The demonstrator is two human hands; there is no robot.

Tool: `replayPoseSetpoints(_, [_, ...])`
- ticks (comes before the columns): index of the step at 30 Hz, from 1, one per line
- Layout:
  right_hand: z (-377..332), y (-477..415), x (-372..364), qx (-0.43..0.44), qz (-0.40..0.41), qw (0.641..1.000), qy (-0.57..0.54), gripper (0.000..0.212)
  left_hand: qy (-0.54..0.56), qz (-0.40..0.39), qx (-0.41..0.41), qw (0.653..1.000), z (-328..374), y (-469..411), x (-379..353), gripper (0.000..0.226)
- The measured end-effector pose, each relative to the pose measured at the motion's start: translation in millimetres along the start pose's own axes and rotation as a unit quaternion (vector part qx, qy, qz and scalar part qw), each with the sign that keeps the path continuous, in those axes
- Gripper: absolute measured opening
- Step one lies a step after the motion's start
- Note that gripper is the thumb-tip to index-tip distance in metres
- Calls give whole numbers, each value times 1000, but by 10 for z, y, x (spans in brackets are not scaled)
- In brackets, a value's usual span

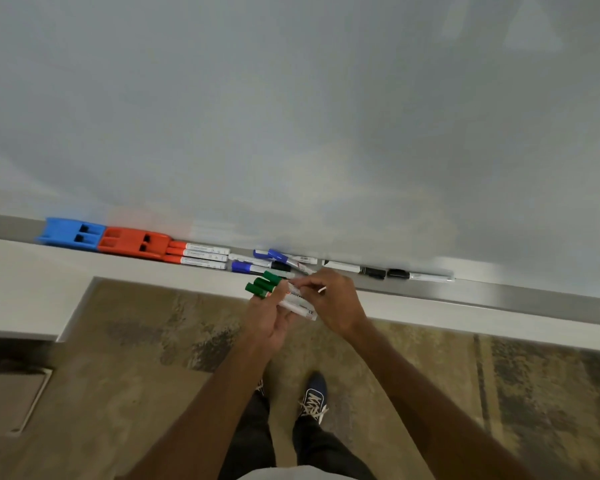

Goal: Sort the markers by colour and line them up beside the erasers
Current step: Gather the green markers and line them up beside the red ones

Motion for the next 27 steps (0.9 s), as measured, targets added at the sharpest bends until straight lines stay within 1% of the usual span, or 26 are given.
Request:
replayPoseSetpoints(1, [-33, -22, -19, 2, 4, 1000, 12, 16, 1, 15, 2, 1000, 41, -10, 49, 61])
replayPoseSetpoints(3, [-51, -90, -13, -3, 39, 998, 56, 12, 6, 27, 2, 1000, 119, -47, 128, 64])
replayPoseSetpoints(6, [2, -199, 17, -3, 102, 978, 183, 12, 12, 17, 3, 1000, 219, -81, 219, 55])
replayPoseSetpoints(8, [37, -273, -23, 17, 104, 958, 268, 17, 16, 10, 6, 1000, 258, -116, 282, 49])
replayPoseSetpoints(10, [69, -345, -75, 35, 91, 943, 318, 20, 22, 2, 14, 1000, 292, -134, 320, 45])
replayPoseSetpoints(15, [95, -422, -188, 61, 51, 919, 387, 28, 23, -11, 29, 999, 354, -135, 386, 33])
replayPoseSetpoints(18, [93, -408, -178, 83, 62, 913, 394, 26, 9, -19, 23, 1000, 400, -121, 391, 18])
replayPoseSetpoints(20, [128, -358, -93, 88, 86, 909, 398, 23, 4, -27, 18, 999, 417, -120, 380, 13])
replayPoseSetpoints(23, [302, -221, 101, 64, 110, 898, 420, 31, -2, -28, 17, 999, 419, -130, 362, 16])
replayPoseSetpoints(27, [590, -20, 364, 18, 115, 875, 470, 39, -5, -33, 28, 999, 365, -128, 305, 36])
Point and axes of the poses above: each hand's wrist, its own y-axis away from the middle knuckle, its own x-axis out of the back of the hand, z = x × y, the point moved 6 cm from there along -y, towards the middle knuckle, and after that the axes turned 8 degrees about -x, right-handed, at the moved point
